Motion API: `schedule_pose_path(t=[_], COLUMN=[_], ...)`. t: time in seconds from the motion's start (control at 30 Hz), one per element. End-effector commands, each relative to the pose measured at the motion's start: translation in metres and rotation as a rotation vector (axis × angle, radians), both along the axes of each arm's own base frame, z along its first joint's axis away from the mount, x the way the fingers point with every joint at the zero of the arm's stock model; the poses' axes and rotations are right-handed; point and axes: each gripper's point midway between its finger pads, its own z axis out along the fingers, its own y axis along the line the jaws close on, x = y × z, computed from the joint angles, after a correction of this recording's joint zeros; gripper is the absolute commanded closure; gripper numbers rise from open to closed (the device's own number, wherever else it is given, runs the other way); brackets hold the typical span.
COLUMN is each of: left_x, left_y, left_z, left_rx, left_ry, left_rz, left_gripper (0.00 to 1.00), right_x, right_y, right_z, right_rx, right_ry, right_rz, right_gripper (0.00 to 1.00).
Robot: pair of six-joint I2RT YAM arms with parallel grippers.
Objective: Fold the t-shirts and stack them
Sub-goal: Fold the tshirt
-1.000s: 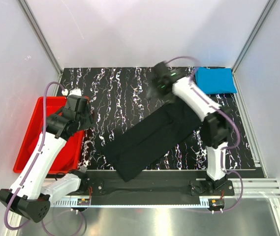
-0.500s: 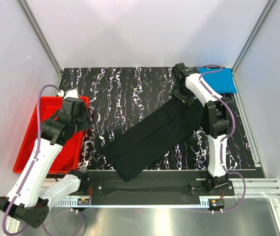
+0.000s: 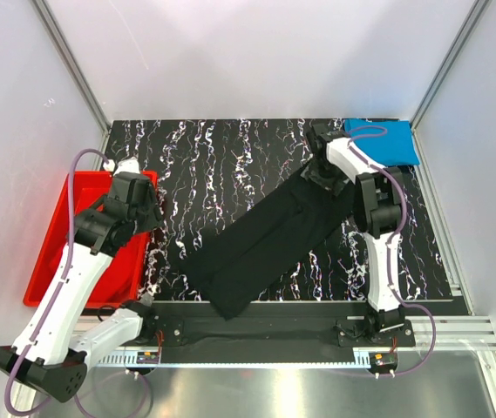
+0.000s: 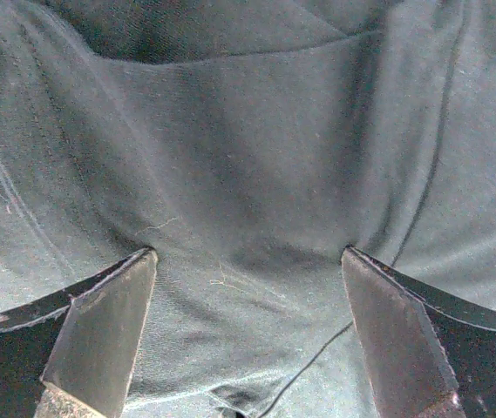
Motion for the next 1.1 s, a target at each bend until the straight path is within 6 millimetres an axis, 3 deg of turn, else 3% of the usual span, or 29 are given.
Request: schedule_pose_path(t=[0.0,0.07,0.1,0.17,0.23,0.27,0.3,0.33,0.43,0.47,0.6,0.63,0.7,0.73,0.77,0.8,0.83,0.9,0.93,0.97,1.0,1.03,1.07], left_x=[0.004,0.003,0.003,0.0,-0.002,-0.002,-0.003,-0.004,-0.008,-0.01,-0.02,-0.022,-0.026,-0.026,-0.026,-0.025,-0.025,-0.025,-0.022,-0.02,-0.019,-0.016,-0.013], left_y=[0.003,0.003,0.004,0.005,0.006,0.006,0.006,0.005,0.0,0.0,-0.008,-0.01,-0.012,-0.017,-0.021,-0.03,-0.033,-0.044,-0.048,-0.051,-0.056,-0.057,-0.058], left_z=[0.002,0.0,-0.002,-0.005,-0.008,-0.012,-0.014,-0.016,-0.03,-0.032,-0.046,-0.05,-0.057,-0.065,-0.07,-0.076,-0.085,-0.095,-0.098,-0.107,-0.109,-0.113,-0.117], left_rx=[0.029,0.034,0.037,0.039,0.037,0.037,0.036,0.028,0.015,0.011,-0.019,-0.023,-0.032,-0.049,-0.059,-0.09,-0.087,-0.118,-0.123,-0.122,-0.137,-0.127,-0.121], left_ry=[-0.004,0.007,0.012,0.019,0.028,0.039,0.046,0.056,0.095,0.109,0.173,0.19,0.211,0.226,0.237,0.257,0.298,0.348,0.355,0.393,0.408,0.42,0.437], left_rz=[0.001,0.003,0.006,0.011,0.021,0.023,0.025,0.026,0.011,0.018,-0.018,-0.024,-0.029,-0.052,-0.073,-0.11,-0.12,-0.152,-0.168,-0.179,-0.199,-0.208,-0.209], left_gripper=[0.51,0.51,0.51,0.51,0.51,0.51,0.51,0.52,0.53,0.53,0.5,0.49,0.46,0.44,0.39,0.38,0.38,0.38,0.37,0.37,0.37,0.37,0.37], right_x=[0.038,0.04,0.048,0.05,0.066,0.066,0.079,0.084,0.115,0.122,0.161,0.17,0.175,0.171,0.167,0.162,0.144,0.117,0.093,0.079,0.058,0.033,0.018], right_y=[0.044,0.061,0.077,0.099,0.122,0.132,0.139,0.141,0.155,0.157,0.175,0.177,0.176,0.175,0.174,0.172,0.172,0.169,0.166,0.161,0.155,0.15,0.148], right_z=[-0.021,-0.038,-0.031,-0.041,-0.028,-0.036,-0.025,-0.034,-0.014,-0.02,0.025,0.05,0.08,0.091,0.124,0.137,0.166,0.172,0.197,0.2,0.178,0.198,0.197], right_rx=[0.081,0.084,0.093,0.121,0.126,0.159,0.165,0.16,0.154,0.14,0.135,0.134,0.138,0.154,0.162,0.174,0.207,0.252,0.287,0.298,0.312,0.34,0.363], right_ry=[-0.046,-0.005,-0.033,-0.026,-0.09,-0.086,-0.133,-0.132,-0.257,-0.272,-0.484,-0.554,-0.61,-0.608,-0.648,-0.649,-0.644,-0.576,-0.555,-0.523,-0.424,-0.411,-0.377], right_rz=[0.188,0.328,0.386,0.514,0.608,0.677,0.697,0.738,0.823,0.867,0.931,0.922,0.907,0.894,0.885,0.883,0.896,0.91,0.924,0.921,0.913,0.917,0.918], right_gripper=[0.05,0.05,0.05,0.05,0.04,0.04,0.04,0.03,0.03,0.03,0.01,0.0,0.0,0.0,0.0,0.0,0.0,0.0,0.0,0.0,0.0,0.0,0.0])
